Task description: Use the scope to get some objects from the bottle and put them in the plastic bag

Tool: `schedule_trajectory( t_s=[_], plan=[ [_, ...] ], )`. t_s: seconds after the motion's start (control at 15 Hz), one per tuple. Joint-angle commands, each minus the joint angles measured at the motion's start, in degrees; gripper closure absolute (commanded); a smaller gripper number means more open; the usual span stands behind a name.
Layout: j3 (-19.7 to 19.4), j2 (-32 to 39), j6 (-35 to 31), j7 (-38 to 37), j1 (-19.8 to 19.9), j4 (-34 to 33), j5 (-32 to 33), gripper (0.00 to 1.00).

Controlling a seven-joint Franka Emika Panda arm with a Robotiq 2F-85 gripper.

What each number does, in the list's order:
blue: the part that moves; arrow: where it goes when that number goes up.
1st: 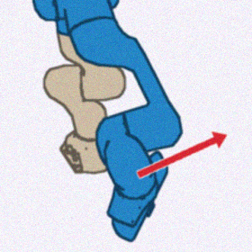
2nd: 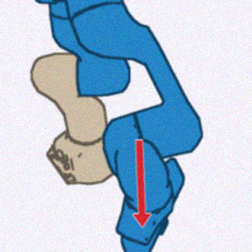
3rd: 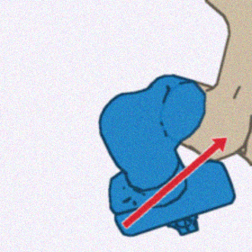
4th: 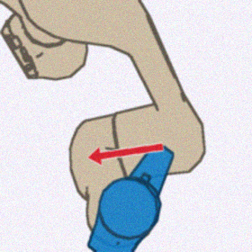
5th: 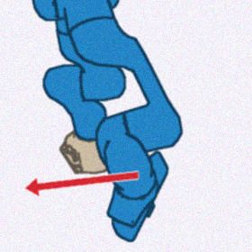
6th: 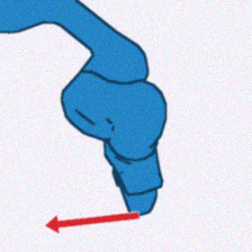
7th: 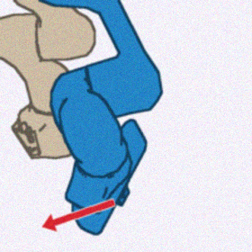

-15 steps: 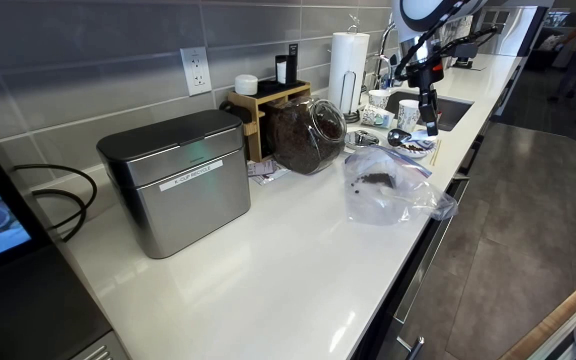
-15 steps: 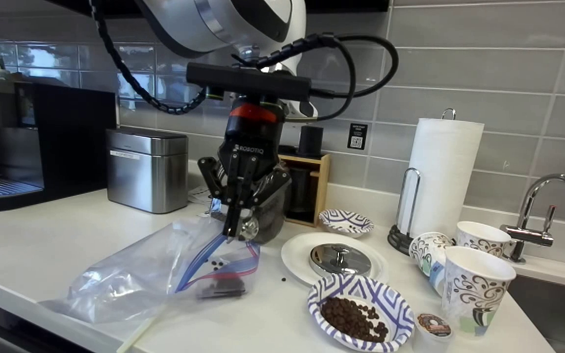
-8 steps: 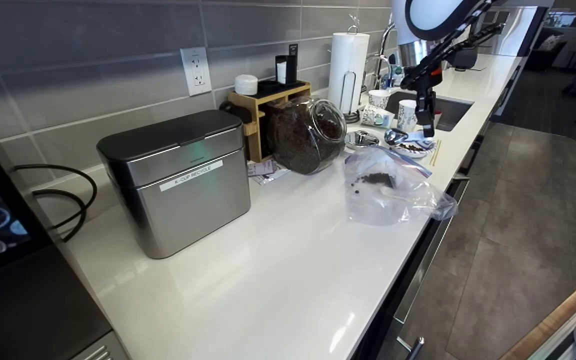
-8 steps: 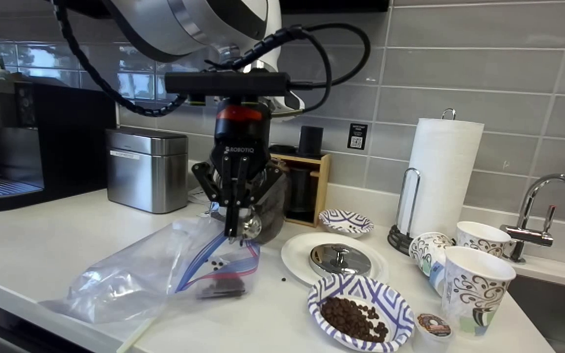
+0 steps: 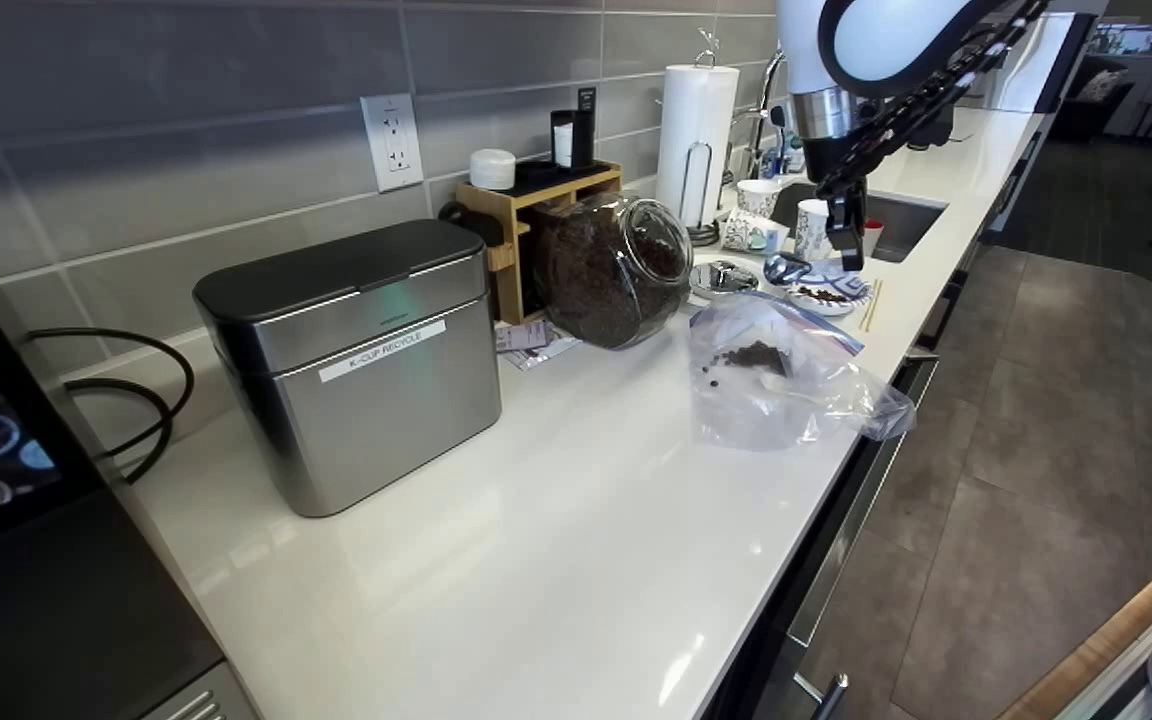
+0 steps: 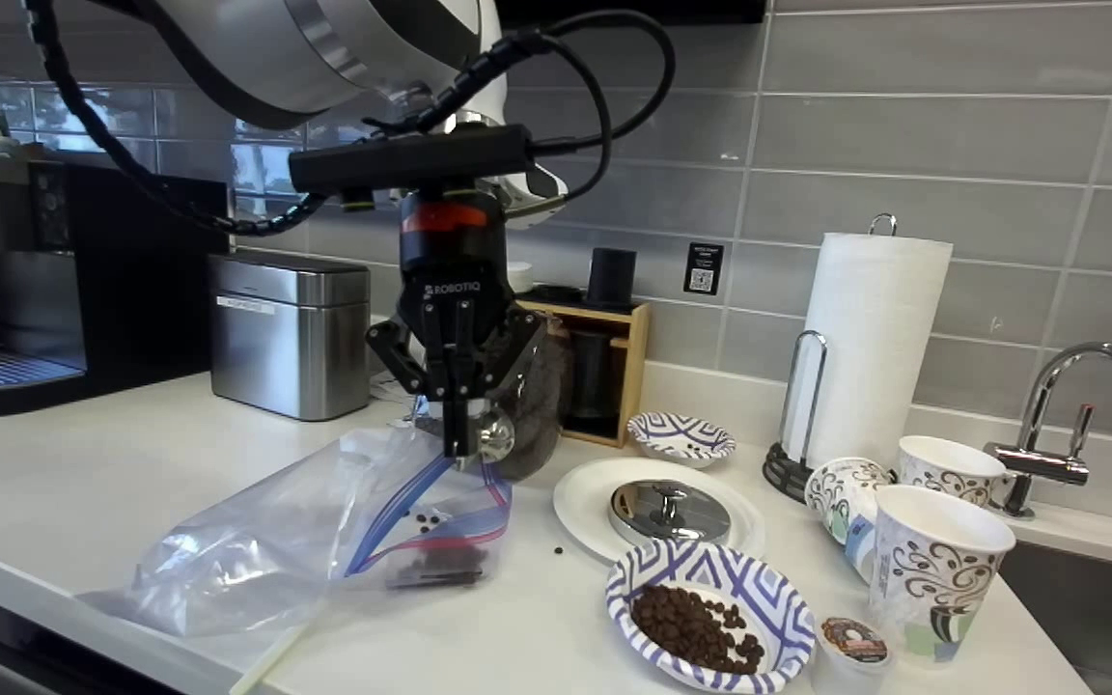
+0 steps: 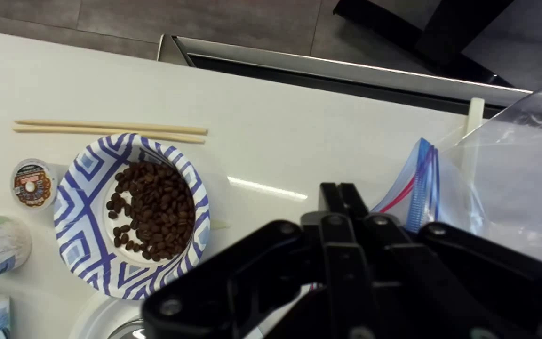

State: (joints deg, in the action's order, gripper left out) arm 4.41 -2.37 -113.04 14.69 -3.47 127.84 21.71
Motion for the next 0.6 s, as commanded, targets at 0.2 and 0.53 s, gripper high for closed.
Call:
schedule_trajectory(
  t_s=[0.2, 0.53],
  plan=[
    [1.3, -3.2, -3.2, -4.7, -1.2, 4.1, 6.1, 0.99],
    [1.8, -3.1, -3.2, -5.4, -1.7, 4.0, 7.6, 0.99]
  ],
)
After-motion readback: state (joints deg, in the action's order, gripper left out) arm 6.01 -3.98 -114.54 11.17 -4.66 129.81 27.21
